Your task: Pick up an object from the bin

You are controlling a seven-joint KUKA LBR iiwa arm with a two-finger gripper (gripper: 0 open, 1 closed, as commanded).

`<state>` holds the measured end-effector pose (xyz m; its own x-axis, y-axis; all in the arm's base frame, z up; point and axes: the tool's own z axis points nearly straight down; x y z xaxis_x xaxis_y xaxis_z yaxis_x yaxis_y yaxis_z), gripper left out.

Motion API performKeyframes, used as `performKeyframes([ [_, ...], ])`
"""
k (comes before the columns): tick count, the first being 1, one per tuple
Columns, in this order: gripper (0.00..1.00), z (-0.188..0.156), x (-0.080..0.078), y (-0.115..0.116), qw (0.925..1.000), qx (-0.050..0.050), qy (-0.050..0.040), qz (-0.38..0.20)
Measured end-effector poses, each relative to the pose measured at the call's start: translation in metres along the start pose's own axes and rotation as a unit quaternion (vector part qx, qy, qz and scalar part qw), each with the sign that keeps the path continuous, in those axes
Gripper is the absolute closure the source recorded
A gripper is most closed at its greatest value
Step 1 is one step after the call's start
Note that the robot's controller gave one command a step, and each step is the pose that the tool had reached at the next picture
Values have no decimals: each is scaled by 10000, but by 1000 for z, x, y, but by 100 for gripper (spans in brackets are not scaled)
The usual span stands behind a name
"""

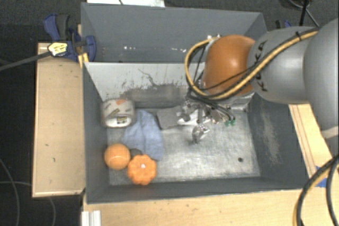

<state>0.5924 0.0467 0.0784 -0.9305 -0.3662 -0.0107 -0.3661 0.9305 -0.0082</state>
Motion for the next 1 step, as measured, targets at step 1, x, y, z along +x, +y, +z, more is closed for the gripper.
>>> performKeyframes([
  [1,100,-5,-4,0,10000,3,-53,15],
])
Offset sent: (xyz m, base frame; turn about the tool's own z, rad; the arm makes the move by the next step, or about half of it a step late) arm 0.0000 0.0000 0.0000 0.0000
